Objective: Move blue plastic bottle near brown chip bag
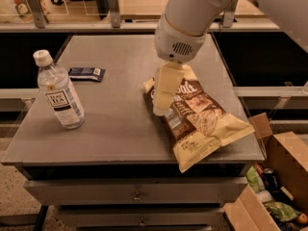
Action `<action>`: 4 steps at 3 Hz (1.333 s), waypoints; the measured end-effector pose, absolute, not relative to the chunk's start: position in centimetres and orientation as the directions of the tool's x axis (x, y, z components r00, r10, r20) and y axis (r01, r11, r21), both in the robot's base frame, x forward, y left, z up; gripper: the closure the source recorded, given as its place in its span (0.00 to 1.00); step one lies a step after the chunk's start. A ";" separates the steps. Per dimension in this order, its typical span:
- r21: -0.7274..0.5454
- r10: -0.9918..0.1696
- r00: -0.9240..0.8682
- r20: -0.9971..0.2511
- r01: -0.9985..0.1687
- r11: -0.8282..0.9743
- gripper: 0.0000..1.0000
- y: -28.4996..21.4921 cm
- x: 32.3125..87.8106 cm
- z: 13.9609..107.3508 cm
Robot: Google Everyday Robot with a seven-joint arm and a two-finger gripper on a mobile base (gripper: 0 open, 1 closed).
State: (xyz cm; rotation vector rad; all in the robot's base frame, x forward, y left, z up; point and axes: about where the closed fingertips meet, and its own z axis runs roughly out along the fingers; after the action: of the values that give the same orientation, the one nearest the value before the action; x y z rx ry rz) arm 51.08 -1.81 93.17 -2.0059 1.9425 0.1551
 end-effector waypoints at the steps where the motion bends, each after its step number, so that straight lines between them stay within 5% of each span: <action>1: -0.138 -0.934 0.103 -0.341 -0.989 -0.059 0.00 1.9 51.3 91.9; 4: -0.118 -0.832 0.156 -0.532 -0.987 -0.109 0.00 10.6 50.2 89.7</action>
Offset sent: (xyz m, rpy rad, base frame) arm -0.0068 0.1096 -0.0364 0.1619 0.1193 0.1708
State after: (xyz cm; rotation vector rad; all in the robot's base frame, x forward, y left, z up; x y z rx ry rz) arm 50.20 10.62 89.68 -1.9968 1.7273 0.4664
